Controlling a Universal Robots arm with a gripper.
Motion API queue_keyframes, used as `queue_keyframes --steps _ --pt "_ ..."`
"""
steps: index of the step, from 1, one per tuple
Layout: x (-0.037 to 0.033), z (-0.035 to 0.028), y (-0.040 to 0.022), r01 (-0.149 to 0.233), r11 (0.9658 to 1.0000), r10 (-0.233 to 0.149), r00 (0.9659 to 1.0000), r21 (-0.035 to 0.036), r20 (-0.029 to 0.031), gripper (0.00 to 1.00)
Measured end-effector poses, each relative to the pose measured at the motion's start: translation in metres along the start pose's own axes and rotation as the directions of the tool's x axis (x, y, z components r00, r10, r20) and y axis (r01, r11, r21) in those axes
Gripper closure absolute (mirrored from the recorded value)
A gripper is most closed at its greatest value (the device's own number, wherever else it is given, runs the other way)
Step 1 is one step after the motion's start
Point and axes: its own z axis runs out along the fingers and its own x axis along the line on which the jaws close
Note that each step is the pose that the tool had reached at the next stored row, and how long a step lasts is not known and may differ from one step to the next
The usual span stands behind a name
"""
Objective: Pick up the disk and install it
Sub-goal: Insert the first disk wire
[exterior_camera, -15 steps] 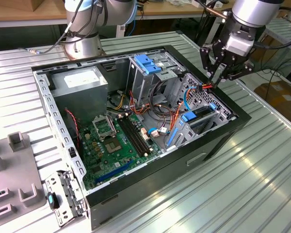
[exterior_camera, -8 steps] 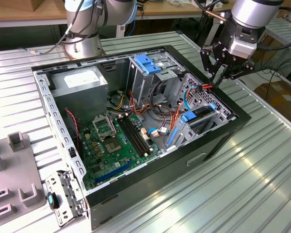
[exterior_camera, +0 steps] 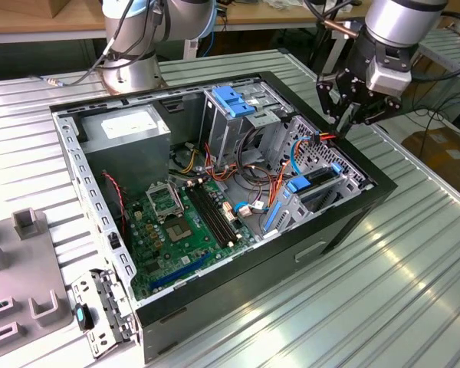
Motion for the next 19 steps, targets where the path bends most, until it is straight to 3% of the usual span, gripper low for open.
queue_keyframes --steps 2,5,7,10,14,19 --pt "0.0 0.0003 -0.0001 0.019 0.9998 -0.019 0.9998 0.0026 -0.0023 0.73" --pt "-0.001 -0.0009 -0.0013 0.029 0.9996 -0.029 0.9995 -0.007 -0.0119 0.73" --pt "-0.0023 -0.002 -0.003 0.033 0.9992 -0.034 0.9991 -0.0202 -0.027 0.73" --pt "-0.0054 -0.0018 -0.0065 0.042 0.9986 -0.044 0.998 -0.0313 -0.0462 0.73" --pt "-0.0065 0.0004 -0.0083 0.08 0.9963 -0.082 0.9956 -0.0308 -0.0453 0.73" --pt "-0.0067 0.0052 -0.0078 0.152 0.9881 -0.153 0.9875 -0.0259 -0.0387 0.73"
